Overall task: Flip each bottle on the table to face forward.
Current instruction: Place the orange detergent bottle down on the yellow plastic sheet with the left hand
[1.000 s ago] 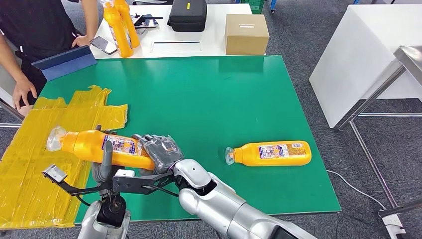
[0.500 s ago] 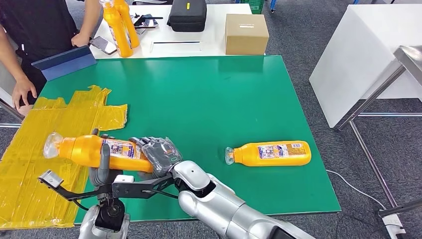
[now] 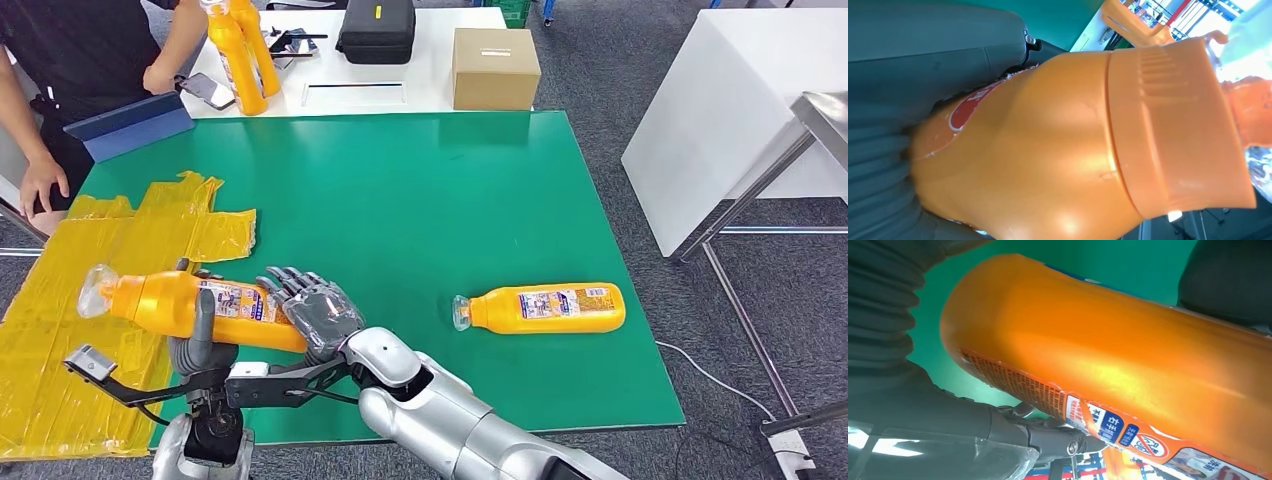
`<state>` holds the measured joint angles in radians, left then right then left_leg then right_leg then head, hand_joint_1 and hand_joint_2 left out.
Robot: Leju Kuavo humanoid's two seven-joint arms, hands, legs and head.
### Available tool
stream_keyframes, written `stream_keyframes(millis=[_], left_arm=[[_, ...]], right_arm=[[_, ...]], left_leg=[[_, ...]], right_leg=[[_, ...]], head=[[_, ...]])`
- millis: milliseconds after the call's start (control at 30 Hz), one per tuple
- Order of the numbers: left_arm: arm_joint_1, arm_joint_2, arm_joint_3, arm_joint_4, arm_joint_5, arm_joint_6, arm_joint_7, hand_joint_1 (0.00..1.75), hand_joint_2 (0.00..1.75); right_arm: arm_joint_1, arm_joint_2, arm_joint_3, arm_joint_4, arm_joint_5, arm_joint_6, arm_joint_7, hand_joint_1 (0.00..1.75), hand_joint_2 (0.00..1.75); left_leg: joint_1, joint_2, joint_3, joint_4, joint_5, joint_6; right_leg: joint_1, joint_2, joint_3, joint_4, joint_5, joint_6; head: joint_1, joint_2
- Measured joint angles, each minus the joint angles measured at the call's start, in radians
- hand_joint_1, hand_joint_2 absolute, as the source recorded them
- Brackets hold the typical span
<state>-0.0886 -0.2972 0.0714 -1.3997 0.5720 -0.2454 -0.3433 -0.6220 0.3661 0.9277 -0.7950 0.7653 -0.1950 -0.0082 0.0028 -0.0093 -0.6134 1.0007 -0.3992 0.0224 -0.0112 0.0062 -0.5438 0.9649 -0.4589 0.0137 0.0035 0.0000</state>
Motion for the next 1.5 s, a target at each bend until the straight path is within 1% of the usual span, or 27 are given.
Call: stream_keyframes(millis=[300,433,533,700,867,1000,1100,1233,1300,1333,1367,1433,1500], left_arm=[[0.002,-0.002,0.019,-0.015,-0.004,0.000,0.007,1.75,1.75],[0.010,-0.005,0.024,-0.029,-0.007,-0.001,0.009,1.75,1.75],[0.016,-0.008,0.029,-0.044,-0.010,0.003,0.011,1.75,1.75],[0.026,-0.010,0.062,-0.085,-0.021,0.018,0.012,1.75,1.75],[0.050,-0.010,0.103,-0.125,-0.041,0.018,0.013,1.75,1.75],[0.055,-0.010,0.134,-0.146,-0.071,0.004,0.012,1.75,1.75],[0.055,-0.011,0.149,-0.153,-0.080,-0.001,0.011,1.75,1.75],[0.050,-0.010,0.161,-0.153,-0.122,0.000,-0.002,1.75,1.75],[0.034,-0.003,0.169,-0.143,-0.178,0.031,-0.033,1.75,1.75],[0.020,0.004,0.175,-0.134,-0.226,0.065,-0.062,1.75,1.75],[0.003,0.014,0.182,-0.122,-0.292,0.114,-0.099,1.75,1.75],[-0.033,0.034,0.197,-0.102,-0.455,0.243,-0.175,1.75,1.75],[-0.067,0.053,0.212,-0.084,-0.613,0.367,-0.219,1.75,1.75]], right_arm=[[0.002,0.000,-0.004,-0.001,-0.001,-0.007,-0.002,0.00,0.00],[0.023,0.000,-0.037,-0.019,0.050,-0.013,-0.018,0.00,0.00],[0.051,-0.007,-0.070,-0.062,0.086,-0.009,-0.020,0.00,0.00],[0.113,-0.044,-0.148,-0.235,0.133,0.041,-0.021,0.00,0.00],[0.166,-0.097,-0.230,-0.467,0.170,0.088,-0.011,0.00,0.00],[0.209,-0.136,-0.304,-0.651,0.225,0.119,-0.001,0.00,0.00],[0.228,-0.156,-0.344,-0.739,0.240,0.132,0.000,0.00,0.00],[0.258,-0.176,-0.379,-0.815,0.288,0.116,0.008,0.00,0.00],[0.283,-0.197,-0.407,-0.862,0.312,0.109,0.014,0.00,0.00],[0.300,-0.211,-0.426,-0.886,0.321,0.109,0.013,0.00,0.00],[0.320,-0.225,-0.447,-0.908,0.330,0.110,0.009,0.00,0.00],[0.367,-0.249,-0.487,-0.942,0.346,0.116,-0.007,0.00,0.00],[0.416,-0.263,-0.521,-0.964,0.363,0.120,-0.026,0.00,0.00]], left_leg=[[0.000,0.000,0.000,0.000,0.000,0.000],[0.000,0.000,0.000,0.000,0.000,0.000],[0.000,0.000,0.000,0.000,0.000,0.000],[0.000,0.000,0.000,0.000,0.000,0.000],[0.000,0.000,0.000,0.000,0.000,0.000],[0.000,-0.001,0.000,0.000,0.000,0.000],[0.000,0.000,0.000,0.000,0.000,0.000],[0.000,-0.001,0.000,0.000,0.000,0.000],[0.000,-0.002,0.000,0.000,0.000,0.000],[0.000,-0.002,0.000,0.000,0.000,0.000],[0.000,-0.001,0.000,0.000,0.000,0.000],[0.000,-0.001,0.000,0.000,0.000,0.000],[0.000,-0.001,0.000,0.000,0.000,0.000]], right_leg=[[0.000,0.000,0.000,0.000,0.000,0.000],[0.000,0.000,0.000,0.000,0.000,0.000],[0.000,0.000,0.000,0.000,0.000,0.000],[0.000,0.000,0.000,0.000,0.000,0.000],[0.000,0.000,0.000,0.000,0.000,0.000],[0.000,0.000,0.000,0.000,0.000,0.000],[0.000,0.000,0.000,0.000,0.000,0.000],[0.000,-0.001,0.000,0.000,0.000,0.000],[0.000,-0.001,0.000,-0.001,0.000,0.000],[0.000,-0.001,0.000,-0.001,0.000,0.000],[0.000,-0.001,0.001,-0.001,0.000,0.000],[0.000,0.000,0.001,0.000,0.000,0.000],[0.000,0.000,0.000,-0.001,0.000,0.000]], head=[[0.000,0.000],[0.000,0.000],[0.000,0.000],[0.000,0.000],[0.000,0.000],[0.000,0.000],[0.000,0.000],[0.000,0.000],[0.000,0.000],[0.000,0.000],[0.000,0.000],[0.000,0.000],[0.000,0.000]])
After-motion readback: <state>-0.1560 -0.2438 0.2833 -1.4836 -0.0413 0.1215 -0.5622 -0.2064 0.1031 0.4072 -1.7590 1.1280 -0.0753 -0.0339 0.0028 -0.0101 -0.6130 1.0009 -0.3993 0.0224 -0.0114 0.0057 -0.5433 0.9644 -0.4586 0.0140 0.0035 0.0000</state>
